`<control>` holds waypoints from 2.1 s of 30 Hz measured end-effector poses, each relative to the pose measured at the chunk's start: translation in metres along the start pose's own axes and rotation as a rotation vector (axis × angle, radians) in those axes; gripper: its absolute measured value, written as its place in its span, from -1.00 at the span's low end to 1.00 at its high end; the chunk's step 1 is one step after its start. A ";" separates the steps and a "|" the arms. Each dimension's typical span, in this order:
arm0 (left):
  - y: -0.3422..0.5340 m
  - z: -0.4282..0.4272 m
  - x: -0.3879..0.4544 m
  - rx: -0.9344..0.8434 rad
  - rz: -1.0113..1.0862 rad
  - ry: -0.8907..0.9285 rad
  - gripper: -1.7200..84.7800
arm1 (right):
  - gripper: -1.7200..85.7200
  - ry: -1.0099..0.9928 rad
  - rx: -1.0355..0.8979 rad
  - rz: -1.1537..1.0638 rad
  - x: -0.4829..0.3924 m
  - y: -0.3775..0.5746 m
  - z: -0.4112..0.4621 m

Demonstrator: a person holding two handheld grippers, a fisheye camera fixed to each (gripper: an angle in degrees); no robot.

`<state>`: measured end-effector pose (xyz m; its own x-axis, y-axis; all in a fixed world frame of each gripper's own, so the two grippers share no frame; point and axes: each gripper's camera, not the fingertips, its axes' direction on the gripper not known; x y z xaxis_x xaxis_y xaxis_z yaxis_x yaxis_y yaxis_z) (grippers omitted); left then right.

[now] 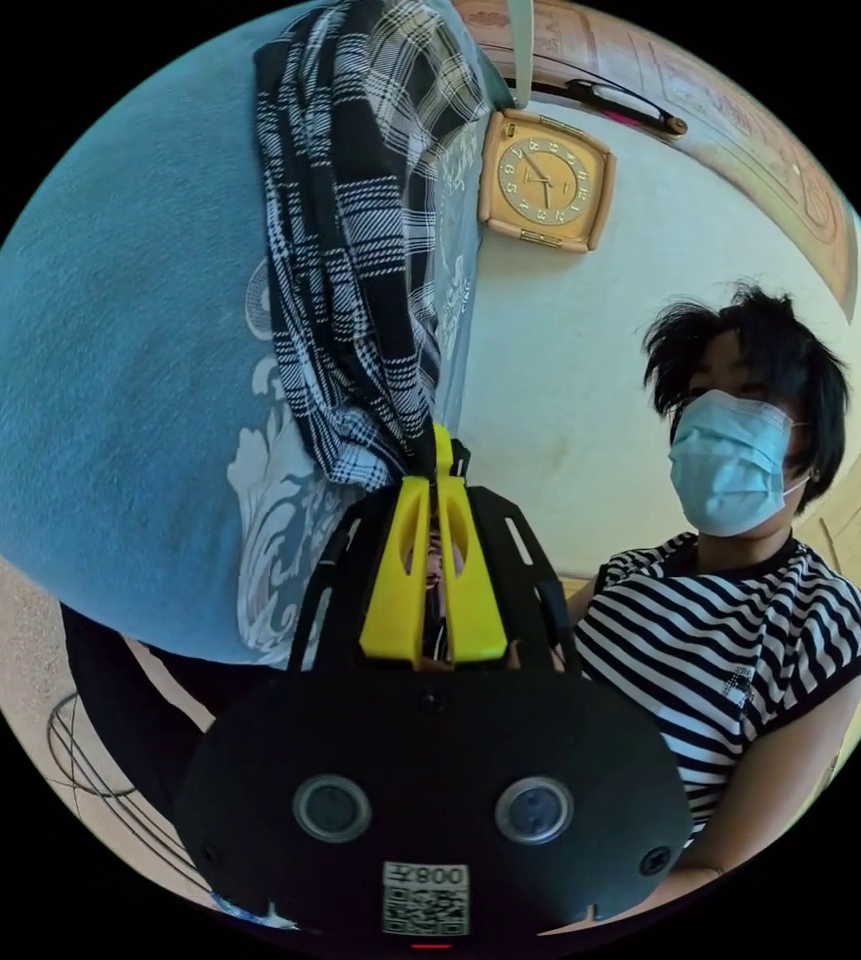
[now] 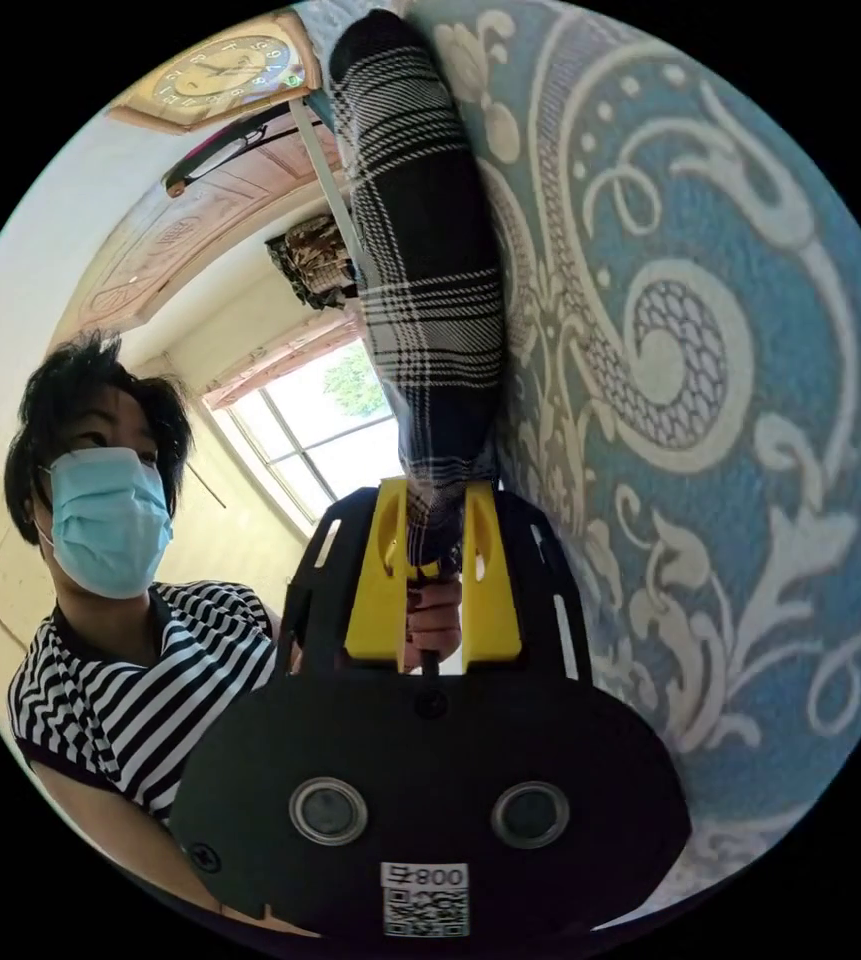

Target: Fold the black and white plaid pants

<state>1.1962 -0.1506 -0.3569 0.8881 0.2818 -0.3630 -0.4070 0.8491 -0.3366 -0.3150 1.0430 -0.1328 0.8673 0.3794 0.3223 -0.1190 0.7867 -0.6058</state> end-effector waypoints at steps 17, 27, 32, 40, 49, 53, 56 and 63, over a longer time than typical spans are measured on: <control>0.013 -0.033 -0.012 0.359 -0.012 0.008 -0.65 | -0.80 -0.024 0.035 -0.061 -0.096 0.048 0.033; 0.033 -0.003 0.005 0.387 -0.023 -0.061 -0.85 | -0.80 -0.010 0.081 -0.065 -0.154 0.088 0.064; 0.070 0.019 0.052 0.343 0.024 -0.131 -0.86 | -0.81 -0.046 0.105 -0.083 -0.197 0.121 0.073; 0.119 0.084 0.138 0.161 0.138 -0.223 -0.86 | -0.82 -0.055 0.155 -0.158 -0.301 0.205 0.073; 0.173 0.198 0.199 -0.107 0.219 -0.132 -0.86 | -0.82 -0.028 0.390 -0.267 -0.425 0.352 0.063; 0.189 0.263 0.227 -0.292 0.303 -0.074 -0.86 | -0.83 -0.016 0.572 -0.303 -0.472 0.428 0.068; 0.203 0.306 0.247 -0.412 0.361 -0.024 -0.86 | -0.83 0.006 0.696 -0.351 -0.512 0.481 0.081; 0.244 0.388 0.275 -0.650 0.438 0.022 -0.86 | -0.83 0.045 0.943 -0.398 -0.580 0.591 0.124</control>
<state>1.4235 0.3073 -0.2018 0.6163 0.5160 -0.5949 -0.7684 0.2289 -0.5976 -0.9488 1.3486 -0.5875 0.9419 0.0037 0.3358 -0.1335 0.9217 0.3642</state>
